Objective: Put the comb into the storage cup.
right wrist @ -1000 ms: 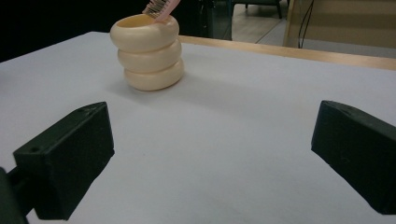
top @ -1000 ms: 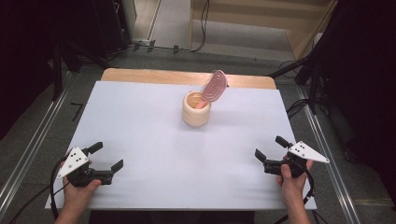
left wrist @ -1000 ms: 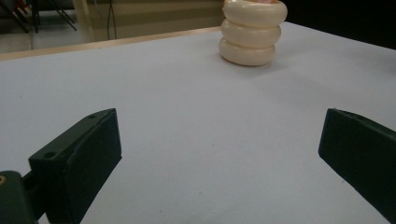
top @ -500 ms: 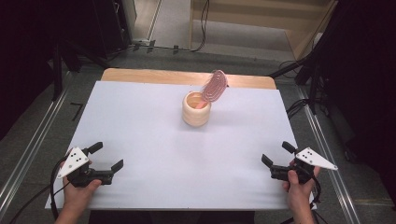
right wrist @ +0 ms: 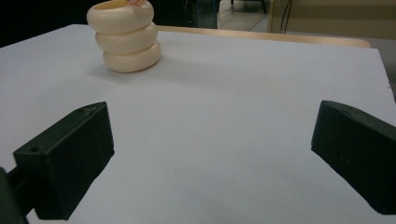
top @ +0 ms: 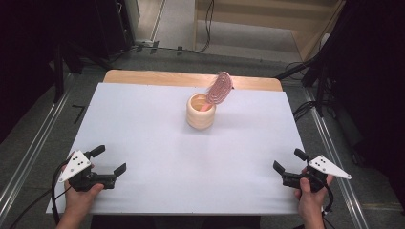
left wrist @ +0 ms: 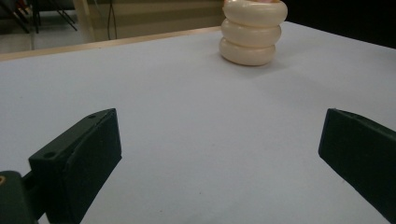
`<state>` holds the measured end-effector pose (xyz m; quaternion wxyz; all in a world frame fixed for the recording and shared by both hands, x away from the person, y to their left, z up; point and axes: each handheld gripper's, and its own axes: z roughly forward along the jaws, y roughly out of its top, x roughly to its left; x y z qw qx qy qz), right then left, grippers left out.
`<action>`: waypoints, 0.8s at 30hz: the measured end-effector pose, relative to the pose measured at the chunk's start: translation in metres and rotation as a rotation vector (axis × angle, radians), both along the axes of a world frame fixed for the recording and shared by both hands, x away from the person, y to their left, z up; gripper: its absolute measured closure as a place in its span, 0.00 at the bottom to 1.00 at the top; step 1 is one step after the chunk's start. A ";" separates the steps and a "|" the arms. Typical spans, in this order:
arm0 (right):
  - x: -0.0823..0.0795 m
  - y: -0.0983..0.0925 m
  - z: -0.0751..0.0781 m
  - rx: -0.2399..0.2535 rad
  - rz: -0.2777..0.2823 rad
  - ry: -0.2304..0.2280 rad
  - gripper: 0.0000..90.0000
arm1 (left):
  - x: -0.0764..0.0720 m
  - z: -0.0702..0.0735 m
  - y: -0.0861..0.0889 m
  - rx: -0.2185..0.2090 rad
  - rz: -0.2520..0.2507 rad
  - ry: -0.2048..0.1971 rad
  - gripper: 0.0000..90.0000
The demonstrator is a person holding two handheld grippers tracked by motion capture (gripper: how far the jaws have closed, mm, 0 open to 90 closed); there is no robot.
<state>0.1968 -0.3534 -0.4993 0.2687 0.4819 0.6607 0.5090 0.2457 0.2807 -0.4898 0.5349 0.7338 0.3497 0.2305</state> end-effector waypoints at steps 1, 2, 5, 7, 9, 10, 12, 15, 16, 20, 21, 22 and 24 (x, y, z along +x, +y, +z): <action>-0.001 -0.001 0.000 -0.001 0.001 -0.003 0.00 | 0.000 0.000 0.000 0.001 -0.001 0.000 0.00; -0.001 -0.001 0.000 -0.001 0.001 -0.003 0.00 | 0.000 0.000 0.000 0.001 -0.001 0.000 0.00; -0.003 -0.004 -0.002 -0.003 -0.008 -0.002 0.00 | 0.000 0.000 0.000 0.005 -0.001 0.000 0.00; -0.004 -0.006 -0.002 -0.006 -0.010 -0.001 0.00 | 0.000 0.000 0.000 0.004 -0.001 0.000 0.00; -0.005 -0.009 -0.004 -0.007 -0.009 -0.002 0.00 | 0.000 0.000 0.000 0.005 -0.003 0.000 0.00; -0.006 -0.011 -0.006 -0.012 -0.009 -0.006 0.00 | 0.000 0.000 0.000 0.006 -0.003 -0.001 0.00; -0.007 -0.014 -0.007 -0.011 -0.007 -0.004 0.00 | 0.000 0.000 0.000 0.005 -0.002 0.000 0.00; -0.009 -0.017 -0.009 -0.008 -0.017 0.000 0.00 | 0.000 0.000 0.000 0.004 -0.002 0.000 0.00; -0.009 -0.019 -0.009 -0.005 -0.020 -0.002 0.00 | 0.000 0.000 0.000 0.005 -0.004 0.000 0.00; -0.010 -0.023 -0.010 -0.003 -0.031 0.003 0.00 | 0.000 0.000 0.000 0.003 -0.007 0.001 0.00; -0.011 -0.024 -0.011 0.004 -0.030 0.004 0.00 | 0.000 0.000 0.000 0.003 -0.007 0.001 0.00; -0.011 -0.025 -0.011 0.007 -0.030 0.007 0.00 | 0.000 0.000 0.000 0.002 -0.010 0.000 0.00; -0.011 -0.026 -0.013 0.012 -0.029 0.006 0.00 | 0.000 0.000 0.000 -0.001 -0.010 -0.001 0.00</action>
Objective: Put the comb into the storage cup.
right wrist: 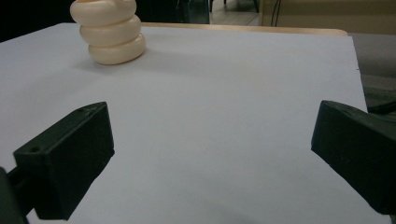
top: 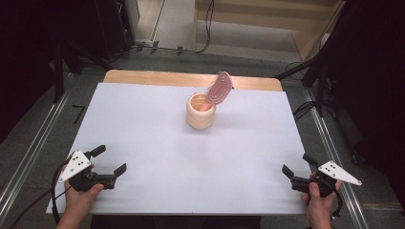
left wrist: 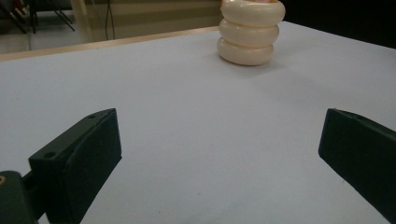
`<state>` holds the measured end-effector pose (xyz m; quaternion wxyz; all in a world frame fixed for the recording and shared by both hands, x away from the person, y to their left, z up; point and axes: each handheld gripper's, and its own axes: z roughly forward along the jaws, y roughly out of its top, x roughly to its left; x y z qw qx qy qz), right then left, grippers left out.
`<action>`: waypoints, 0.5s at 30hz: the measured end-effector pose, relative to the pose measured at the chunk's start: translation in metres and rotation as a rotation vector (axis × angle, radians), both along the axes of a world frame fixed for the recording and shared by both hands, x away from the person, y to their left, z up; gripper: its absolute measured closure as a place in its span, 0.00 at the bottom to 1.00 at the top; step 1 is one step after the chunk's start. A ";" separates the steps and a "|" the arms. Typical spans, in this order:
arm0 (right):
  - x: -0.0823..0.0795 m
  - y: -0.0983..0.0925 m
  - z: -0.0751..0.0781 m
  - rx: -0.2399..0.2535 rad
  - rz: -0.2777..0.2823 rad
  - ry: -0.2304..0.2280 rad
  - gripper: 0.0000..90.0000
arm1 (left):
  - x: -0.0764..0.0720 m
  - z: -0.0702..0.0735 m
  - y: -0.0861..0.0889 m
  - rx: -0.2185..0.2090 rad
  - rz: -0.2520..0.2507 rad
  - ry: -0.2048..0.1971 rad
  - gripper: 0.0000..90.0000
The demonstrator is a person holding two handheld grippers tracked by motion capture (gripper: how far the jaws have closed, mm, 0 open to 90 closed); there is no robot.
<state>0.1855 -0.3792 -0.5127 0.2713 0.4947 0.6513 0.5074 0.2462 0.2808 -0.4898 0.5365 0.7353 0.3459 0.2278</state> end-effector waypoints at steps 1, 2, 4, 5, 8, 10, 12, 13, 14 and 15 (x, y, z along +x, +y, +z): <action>0.000 0.000 -0.001 -0.005 -0.001 -0.002 0.00 | 0.000 0.000 0.000 -0.002 0.000 0.000 0.00; 0.001 0.001 -0.002 -0.009 0.000 0.001 0.00 | 0.000 0.000 0.000 -0.002 -0.001 -0.001 0.00; 0.001 0.003 -0.003 -0.017 0.003 0.002 0.00 | 0.000 0.000 0.000 -0.001 -0.002 -0.002 0.00; 0.002 0.004 -0.003 -0.018 0.001 0.003 0.00 | 0.000 0.000 0.000 0.002 -0.005 -0.003 0.00; 0.001 0.001 -0.004 0.007 -0.003 0.001 0.00 | 0.001 0.000 0.000 0.006 -0.009 -0.003 0.00; 0.001 0.001 -0.004 0.011 -0.005 -0.001 0.00 | 0.001 0.000 0.000 0.005 -0.011 -0.003 0.00; 0.002 0.001 -0.004 0.013 -0.007 0.005 0.00 | 0.001 0.000 0.000 0.001 -0.007 -0.002 0.00; 0.003 0.002 -0.005 0.006 -0.009 0.010 0.00 | 0.002 0.000 0.000 -0.001 -0.004 -0.001 0.00; 0.004 0.003 -0.005 0.000 -0.011 0.014 0.00 | 0.002 0.000 0.001 0.000 -0.001 0.001 0.00; 0.005 0.004 -0.005 -0.010 -0.012 0.022 0.00 | 0.002 0.000 0.001 0.000 -0.001 0.001 0.00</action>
